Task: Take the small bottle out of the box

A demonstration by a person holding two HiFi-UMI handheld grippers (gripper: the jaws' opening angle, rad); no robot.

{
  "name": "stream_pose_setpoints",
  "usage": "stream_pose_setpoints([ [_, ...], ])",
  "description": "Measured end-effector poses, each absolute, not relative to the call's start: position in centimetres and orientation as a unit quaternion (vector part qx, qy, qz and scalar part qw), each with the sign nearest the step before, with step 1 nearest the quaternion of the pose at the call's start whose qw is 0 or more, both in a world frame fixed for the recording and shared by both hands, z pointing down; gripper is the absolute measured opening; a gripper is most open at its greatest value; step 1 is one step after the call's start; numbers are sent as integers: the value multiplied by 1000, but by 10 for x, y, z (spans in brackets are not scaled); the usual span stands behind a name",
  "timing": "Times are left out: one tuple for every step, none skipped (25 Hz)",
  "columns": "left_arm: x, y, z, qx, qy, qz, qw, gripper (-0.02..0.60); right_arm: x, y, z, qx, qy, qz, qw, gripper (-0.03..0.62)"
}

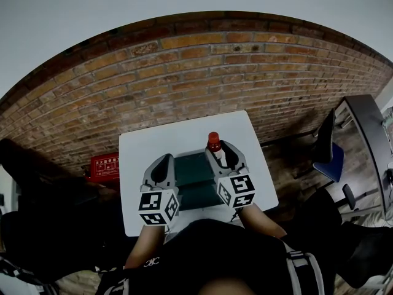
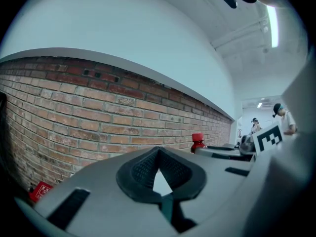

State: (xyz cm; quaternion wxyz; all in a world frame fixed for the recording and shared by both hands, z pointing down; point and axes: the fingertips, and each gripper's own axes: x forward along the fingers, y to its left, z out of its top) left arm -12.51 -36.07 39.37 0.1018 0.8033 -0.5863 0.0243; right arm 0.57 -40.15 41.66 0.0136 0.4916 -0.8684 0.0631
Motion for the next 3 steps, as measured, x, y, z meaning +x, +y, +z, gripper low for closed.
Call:
stream_pose_setpoints([
  [-125, -360, 393, 804, -586, 24, 102, 8, 6, -401, 417, 492, -868, 63, 14, 201],
  [-124, -359, 392, 804, -585, 23, 102, 8, 6, -401, 417, 491, -868, 63, 15, 201],
  [-124, -358, 391, 805, -584, 22, 101, 8, 6, -401, 418, 491, -869, 64, 16, 201],
])
